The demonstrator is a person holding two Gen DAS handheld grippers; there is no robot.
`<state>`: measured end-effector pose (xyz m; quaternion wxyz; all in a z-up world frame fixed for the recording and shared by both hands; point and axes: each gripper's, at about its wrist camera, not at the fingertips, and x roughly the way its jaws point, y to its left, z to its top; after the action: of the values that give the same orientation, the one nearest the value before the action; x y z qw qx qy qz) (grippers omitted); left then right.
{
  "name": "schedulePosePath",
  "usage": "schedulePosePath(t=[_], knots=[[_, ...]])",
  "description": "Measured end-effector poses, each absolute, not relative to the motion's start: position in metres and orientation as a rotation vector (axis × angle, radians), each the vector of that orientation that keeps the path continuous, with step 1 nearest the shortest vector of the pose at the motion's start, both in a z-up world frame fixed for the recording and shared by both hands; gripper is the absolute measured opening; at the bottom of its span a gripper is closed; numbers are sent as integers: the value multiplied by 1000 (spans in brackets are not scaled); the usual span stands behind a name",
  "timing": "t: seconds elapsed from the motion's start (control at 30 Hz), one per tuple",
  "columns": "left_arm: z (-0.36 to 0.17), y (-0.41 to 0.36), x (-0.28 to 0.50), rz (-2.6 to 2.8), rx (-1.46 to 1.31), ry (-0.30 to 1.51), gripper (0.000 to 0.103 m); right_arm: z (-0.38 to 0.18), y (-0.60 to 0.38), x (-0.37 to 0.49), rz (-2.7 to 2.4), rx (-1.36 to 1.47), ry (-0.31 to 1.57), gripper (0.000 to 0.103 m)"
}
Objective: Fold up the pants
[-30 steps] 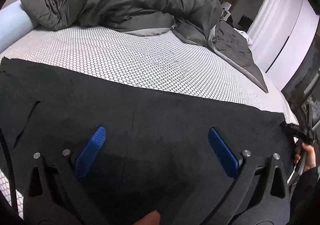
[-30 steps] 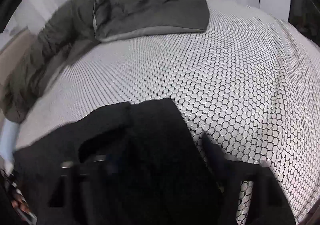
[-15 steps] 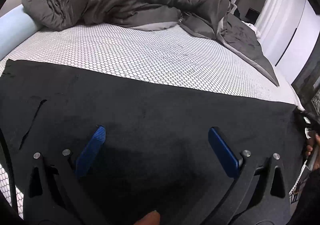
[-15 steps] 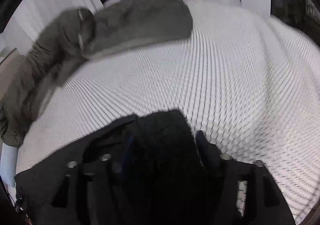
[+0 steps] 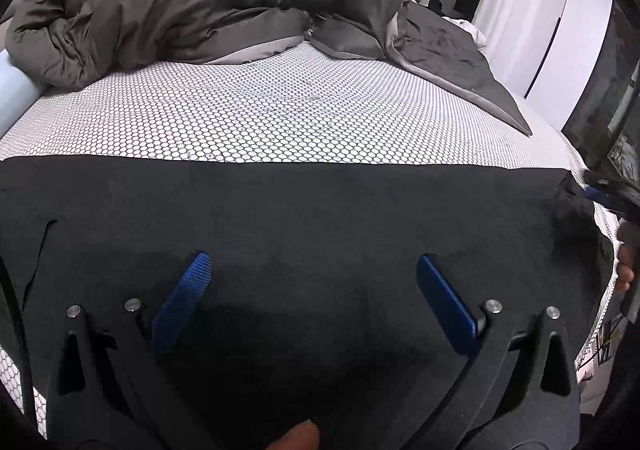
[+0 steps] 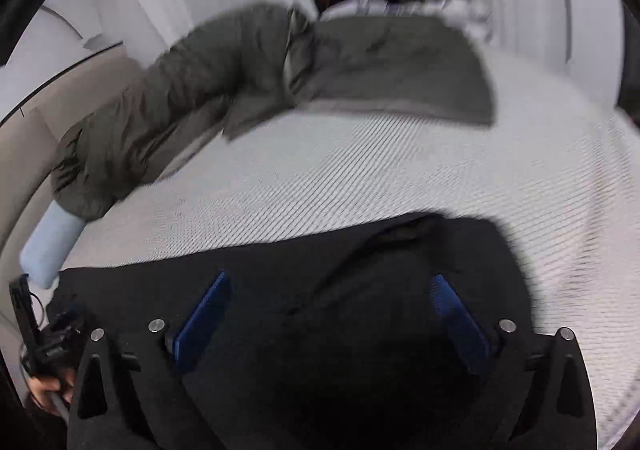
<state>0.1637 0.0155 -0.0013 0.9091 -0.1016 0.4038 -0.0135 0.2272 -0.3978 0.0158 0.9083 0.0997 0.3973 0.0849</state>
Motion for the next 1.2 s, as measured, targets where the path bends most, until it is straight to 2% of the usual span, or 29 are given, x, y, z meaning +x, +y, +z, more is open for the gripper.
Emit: schedulePosePath(t=[0.07,0.13,0.17,0.27,0.4,0.53,0.6,0.63,0.67,0.7,0.73,0.8,0.93,1.2], knots=[[-3,15,165,-27,-209,843,102,-5,-393,254,147,229,900,54],[-5,16,165,-25,-210,848,102,-29,-400,282,64,297,969,38],[-7,18,166,-21,-210,853,102,-35,-405,291,42,342,941,25],[-11,25,168,-11,-215,869,102,-32,-412,303,-3,383,845,5],[-12,30,171,-7,-234,869,102,-19,-408,302,4,384,767,5],[-12,32,172,2,-235,870,102,-58,-415,307,-57,403,912,5],[-10,33,170,7,-239,862,102,-51,-416,301,-47,402,911,8],[-8,32,167,9,-235,856,102,-37,-415,293,-13,411,872,22],[-4,29,165,6,-217,843,102,-28,-416,284,12,418,844,49],[-1,26,163,-2,-206,835,102,-17,-416,275,34,428,817,66],[2,21,160,-14,-194,826,102,-6,-415,263,54,441,786,87],[6,7,155,-47,-178,813,102,14,-408,239,109,436,721,89],[8,-33,145,-148,-134,820,102,24,-371,197,208,291,748,89],[-20,-96,123,-287,75,894,102,-40,-279,122,384,-83,888,90]])
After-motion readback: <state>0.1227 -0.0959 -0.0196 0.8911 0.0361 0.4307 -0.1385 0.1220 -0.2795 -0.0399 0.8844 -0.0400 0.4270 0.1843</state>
